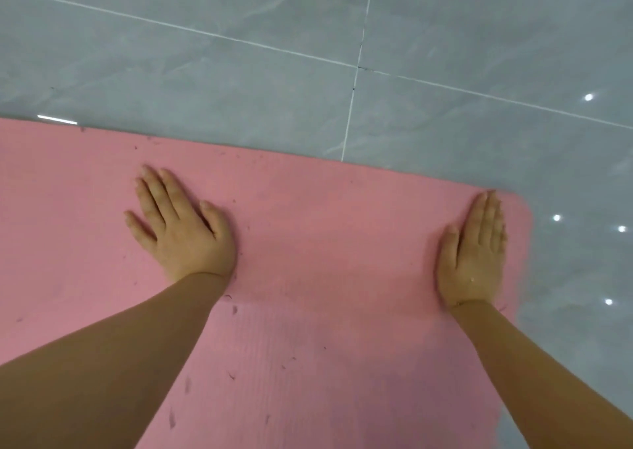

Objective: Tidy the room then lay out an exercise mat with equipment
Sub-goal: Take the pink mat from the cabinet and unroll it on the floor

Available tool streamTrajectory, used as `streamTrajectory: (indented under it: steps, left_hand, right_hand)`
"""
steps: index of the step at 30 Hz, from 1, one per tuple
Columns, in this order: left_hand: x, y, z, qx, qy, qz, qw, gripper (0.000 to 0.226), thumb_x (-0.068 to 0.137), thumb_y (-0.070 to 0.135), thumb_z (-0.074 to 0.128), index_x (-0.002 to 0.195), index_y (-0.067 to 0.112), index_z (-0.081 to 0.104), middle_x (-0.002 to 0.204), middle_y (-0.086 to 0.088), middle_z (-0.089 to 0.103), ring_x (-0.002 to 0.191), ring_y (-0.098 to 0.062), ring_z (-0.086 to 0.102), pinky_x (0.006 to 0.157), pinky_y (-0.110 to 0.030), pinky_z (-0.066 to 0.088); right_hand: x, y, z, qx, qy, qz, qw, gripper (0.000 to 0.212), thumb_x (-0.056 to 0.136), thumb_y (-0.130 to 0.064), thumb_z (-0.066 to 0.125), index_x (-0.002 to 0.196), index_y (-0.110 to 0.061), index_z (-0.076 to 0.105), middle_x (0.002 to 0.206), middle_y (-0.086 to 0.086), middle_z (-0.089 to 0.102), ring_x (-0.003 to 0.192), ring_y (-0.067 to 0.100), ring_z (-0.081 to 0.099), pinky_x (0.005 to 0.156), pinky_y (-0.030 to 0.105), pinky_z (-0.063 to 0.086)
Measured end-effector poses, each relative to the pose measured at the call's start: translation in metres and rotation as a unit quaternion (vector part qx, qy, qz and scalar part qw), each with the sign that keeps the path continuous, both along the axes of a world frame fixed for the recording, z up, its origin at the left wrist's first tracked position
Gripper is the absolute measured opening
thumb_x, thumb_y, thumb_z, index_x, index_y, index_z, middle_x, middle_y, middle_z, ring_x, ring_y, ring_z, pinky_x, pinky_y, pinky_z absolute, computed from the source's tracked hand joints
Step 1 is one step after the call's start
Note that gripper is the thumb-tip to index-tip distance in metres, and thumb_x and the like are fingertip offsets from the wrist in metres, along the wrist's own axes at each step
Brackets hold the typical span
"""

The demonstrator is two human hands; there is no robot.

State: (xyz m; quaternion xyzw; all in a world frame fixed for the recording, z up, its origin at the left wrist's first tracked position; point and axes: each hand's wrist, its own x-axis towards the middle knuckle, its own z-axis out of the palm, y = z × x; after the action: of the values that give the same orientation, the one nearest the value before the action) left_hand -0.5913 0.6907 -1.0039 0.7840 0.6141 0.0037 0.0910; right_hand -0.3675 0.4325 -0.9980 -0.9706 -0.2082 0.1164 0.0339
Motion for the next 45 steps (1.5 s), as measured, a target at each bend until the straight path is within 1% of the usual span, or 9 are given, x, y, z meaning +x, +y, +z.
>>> streamTrajectory:
  steps: [6, 10, 13, 18, 26, 30, 34, 36, 45]
  left_hand:
    - [-0.001, 0.001, 0.0, 0.003, -0.001, 0.003, 1.0, 0.069, 0.088, 0.032, 0.027, 0.151, 0.006, 0.015, 0.16, -0.01, 0.01, 0.148, -0.024, 0.007, 0.117, -0.052, 0.002]
    - [-0.003, 0.0, 0.0, -0.006, -0.002, 0.005, 1.0, 0.069, 0.088, 0.032, 0.029, 0.151, 0.006, 0.016, 0.16, -0.01, 0.012, 0.148, -0.024, 0.009, 0.117, -0.051, 0.002]
    - [-0.001, 0.001, 0.0, -0.007, -0.013, 0.007, 1.0, 0.069, 0.087, 0.032, 0.029, 0.15, 0.006, 0.019, 0.159, -0.01, 0.014, 0.147, -0.023, 0.011, 0.117, -0.051, 0.003]
    - [-0.009, 0.002, -0.002, 0.012, -0.026, 0.008, 1.0, 0.063, 0.09, 0.029, 0.029, 0.148, 0.005, 0.028, 0.157, -0.01, 0.022, 0.146, -0.025, 0.017, 0.117, -0.053, 0.008]
    - [-0.005, 0.005, -0.003, -0.01, -0.033, 0.009, 0.999, 0.063, 0.089, 0.03, 0.027, 0.148, 0.007, 0.027, 0.158, -0.008, 0.021, 0.146, -0.023, 0.019, 0.117, -0.053, 0.007]
    - [-0.021, 0.032, -0.007, -0.011, -0.051, -0.047, 0.998, 0.062, 0.093, 0.033, 0.028, 0.15, 0.008, 0.022, 0.159, -0.008, 0.017, 0.146, -0.021, 0.016, 0.117, -0.05, 0.002]
    - [-0.036, 0.138, -0.009, -0.011, -0.016, 0.15, 0.989, 0.071, 0.096, 0.044, 0.027, 0.151, 0.005, 0.007, 0.16, -0.013, 0.003, 0.148, -0.025, 0.002, 0.116, -0.05, -0.003]
    - [-0.036, 0.184, -0.007, -0.016, -0.001, 0.198, 0.98, 0.073, 0.095, 0.044, 0.027, 0.151, 0.002, 0.006, 0.16, -0.015, 0.0, 0.148, -0.027, -0.001, 0.117, -0.05, -0.002]
    - [-0.029, 0.208, -0.008, -0.01, 0.002, 0.207, 0.978, 0.069, 0.092, 0.032, 0.028, 0.152, 0.006, 0.006, 0.16, -0.015, 0.0, 0.147, -0.032, -0.001, 0.117, -0.052, -0.001]
  right_hand:
    - [-0.008, 0.03, -0.003, 0.01, -0.017, -0.113, 0.993, 0.067, 0.091, -0.037, 0.014, 0.151, -0.005, 0.012, 0.159, 0.012, 0.011, 0.146, 0.03, 0.01, 0.118, 0.04, 0.005]
    - [-0.059, 0.107, -0.001, 0.031, 0.021, 0.12, 0.992, 0.059, 0.094, -0.026, 0.024, 0.15, -0.008, 0.016, 0.159, 0.006, 0.015, 0.146, 0.025, 0.009, 0.118, 0.038, 0.001]
    - [-0.082, 0.153, -0.001, 0.032, 0.027, 0.263, 0.964, 0.06, 0.093, -0.025, 0.029, 0.15, -0.01, 0.023, 0.158, 0.003, 0.02, 0.146, 0.021, 0.013, 0.117, 0.042, 0.011]
    - [-0.102, 0.213, -0.003, 0.016, 0.034, 0.421, 0.906, 0.062, 0.09, -0.027, 0.027, 0.15, -0.009, 0.022, 0.158, 0.004, 0.02, 0.146, 0.021, 0.017, 0.118, 0.041, 0.009]
    - [-0.102, 0.216, -0.003, 0.005, 0.016, 0.435, 0.9, 0.066, 0.089, -0.029, 0.028, 0.15, -0.009, 0.019, 0.158, 0.007, 0.019, 0.146, 0.023, 0.015, 0.118, 0.04, 0.007]
    - [-0.103, 0.217, 0.0, 0.012, 0.016, 0.423, 0.906, 0.065, 0.088, -0.031, 0.029, 0.151, -0.015, 0.019, 0.158, 0.004, 0.018, 0.146, 0.021, 0.013, 0.118, 0.041, 0.008]
    - [-0.102, 0.214, 0.001, 0.02, 0.025, 0.425, 0.905, 0.064, 0.089, -0.031, 0.027, 0.151, -0.015, 0.018, 0.158, 0.001, 0.014, 0.147, 0.021, 0.011, 0.119, 0.04, 0.006]
    - [-0.102, 0.215, 0.001, 0.021, 0.023, 0.424, 0.905, 0.064, 0.09, -0.03, 0.027, 0.151, -0.015, 0.017, 0.158, 0.0, 0.013, 0.147, 0.021, 0.011, 0.119, 0.041, 0.007]
    - [-0.101, 0.218, -0.001, 0.014, 0.016, 0.426, 0.904, 0.064, 0.09, -0.03, 0.029, 0.151, -0.016, 0.017, 0.158, 0.002, 0.016, 0.146, 0.023, 0.014, 0.119, 0.044, 0.011]
